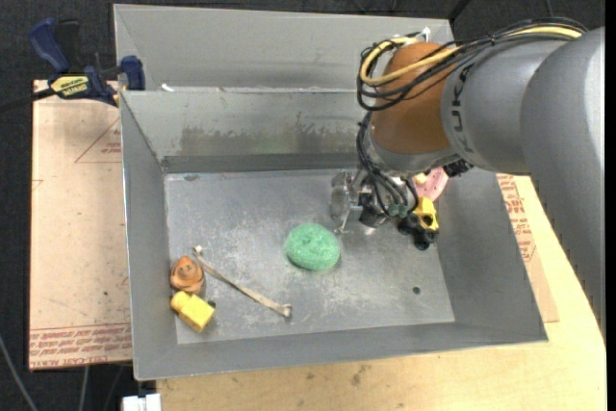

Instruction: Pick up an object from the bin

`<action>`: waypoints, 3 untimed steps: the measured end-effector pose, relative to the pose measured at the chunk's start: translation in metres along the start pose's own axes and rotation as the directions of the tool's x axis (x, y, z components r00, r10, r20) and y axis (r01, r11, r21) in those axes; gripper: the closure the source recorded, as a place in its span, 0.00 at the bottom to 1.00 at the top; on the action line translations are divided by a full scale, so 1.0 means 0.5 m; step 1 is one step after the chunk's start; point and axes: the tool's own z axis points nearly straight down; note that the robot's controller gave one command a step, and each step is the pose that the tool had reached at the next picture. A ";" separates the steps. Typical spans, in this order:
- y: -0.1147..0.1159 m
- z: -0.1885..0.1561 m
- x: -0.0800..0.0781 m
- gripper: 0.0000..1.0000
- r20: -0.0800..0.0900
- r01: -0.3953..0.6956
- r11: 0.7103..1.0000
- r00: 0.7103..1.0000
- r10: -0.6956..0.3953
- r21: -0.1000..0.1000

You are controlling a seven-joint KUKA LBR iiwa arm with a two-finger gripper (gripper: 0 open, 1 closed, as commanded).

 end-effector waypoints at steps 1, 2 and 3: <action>0.018 -0.103 -0.001 0.00 -0.002 -0.007 1.000 1.000 0.007 0.000; 0.018 -0.102 -0.001 0.00 -0.002 -0.007 1.000 1.000 0.007 0.000; 0.064 -0.051 0.017 0.00 0.000 0.044 0.999 0.999 -0.044 0.001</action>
Offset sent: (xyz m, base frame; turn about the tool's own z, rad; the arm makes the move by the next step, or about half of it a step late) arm 0.0000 0.0000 0.0000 0.0000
